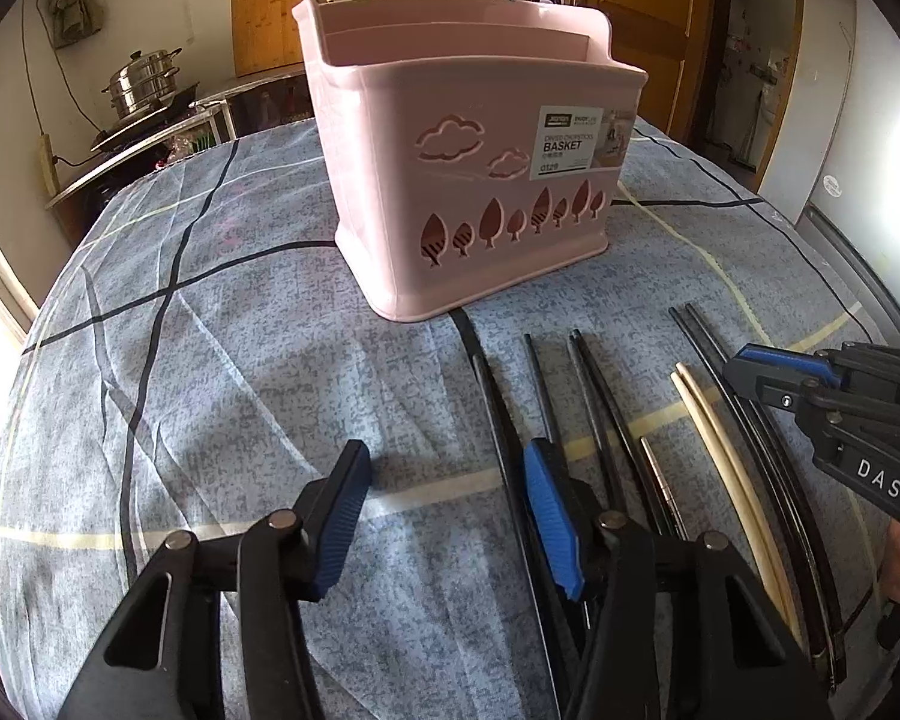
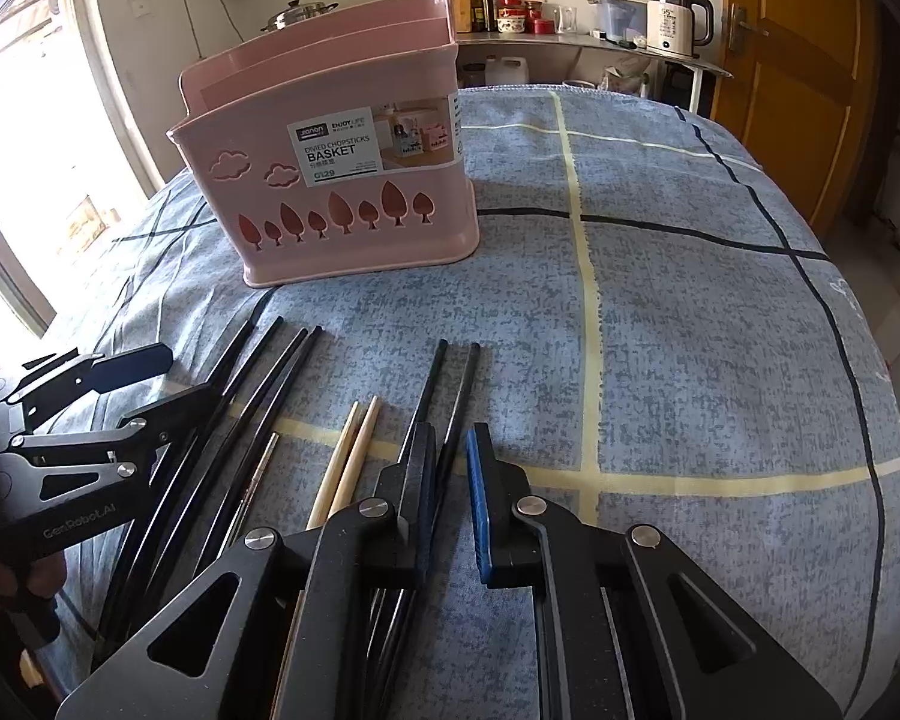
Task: Organize utensils
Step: 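Close the left tool on a black chopstick while the right tool grasps another, then lift the black chopsticks with both tools and lower them into the pink basket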
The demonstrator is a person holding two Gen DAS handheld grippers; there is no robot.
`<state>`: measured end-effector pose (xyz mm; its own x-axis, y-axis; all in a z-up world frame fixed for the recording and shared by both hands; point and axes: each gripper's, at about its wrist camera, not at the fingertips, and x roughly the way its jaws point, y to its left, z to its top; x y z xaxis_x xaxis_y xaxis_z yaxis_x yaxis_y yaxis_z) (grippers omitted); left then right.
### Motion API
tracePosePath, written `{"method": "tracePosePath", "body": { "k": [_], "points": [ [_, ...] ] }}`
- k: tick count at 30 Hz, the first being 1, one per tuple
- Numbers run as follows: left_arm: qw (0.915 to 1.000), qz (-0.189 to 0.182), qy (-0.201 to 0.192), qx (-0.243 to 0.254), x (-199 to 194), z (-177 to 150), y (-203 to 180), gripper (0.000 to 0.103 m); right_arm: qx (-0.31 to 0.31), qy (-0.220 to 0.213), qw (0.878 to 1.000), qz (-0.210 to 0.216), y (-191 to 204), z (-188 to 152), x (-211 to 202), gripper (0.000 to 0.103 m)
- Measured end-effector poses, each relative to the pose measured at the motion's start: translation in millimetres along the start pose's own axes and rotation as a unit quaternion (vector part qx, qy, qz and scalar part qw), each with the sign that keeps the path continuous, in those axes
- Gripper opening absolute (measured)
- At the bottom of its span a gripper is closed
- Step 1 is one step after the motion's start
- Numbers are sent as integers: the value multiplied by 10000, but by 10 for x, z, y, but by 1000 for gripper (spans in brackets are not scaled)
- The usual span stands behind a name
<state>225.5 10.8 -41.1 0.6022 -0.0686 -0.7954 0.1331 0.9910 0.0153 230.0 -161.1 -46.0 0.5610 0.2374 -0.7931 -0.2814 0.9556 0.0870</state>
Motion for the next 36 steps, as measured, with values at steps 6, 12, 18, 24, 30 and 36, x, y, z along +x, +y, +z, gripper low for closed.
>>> {"method": "tracePosePath", "body": {
  "k": [6,12,18,24,30,36],
  "points": [
    [9996,-77,55,273,23,74,-122,14,-20,63,10000,34,-6,44,17,8],
    [9996,-169,29,239,-54,80,-120,8,24,-204,9995,233,-3,65,-226,6],
    [9980,-450,-426,103,-509,164,-40,7,-68,-681,9969,379,56,139,-653,6],
    [9925,-678,-1016,-9,-1096,344,98,6,-243,-1229,9911,441,145,331,-1075,5],
    [9867,-705,-1463,-67,-1464,544,273,5,-359,-1631,9848,471,205,570,-1340,5],
    [9818,-728,-1747,-154,-1634,787,413,5,-461,-1963,9784,462,228,766,-1544,5]
  ]
}}
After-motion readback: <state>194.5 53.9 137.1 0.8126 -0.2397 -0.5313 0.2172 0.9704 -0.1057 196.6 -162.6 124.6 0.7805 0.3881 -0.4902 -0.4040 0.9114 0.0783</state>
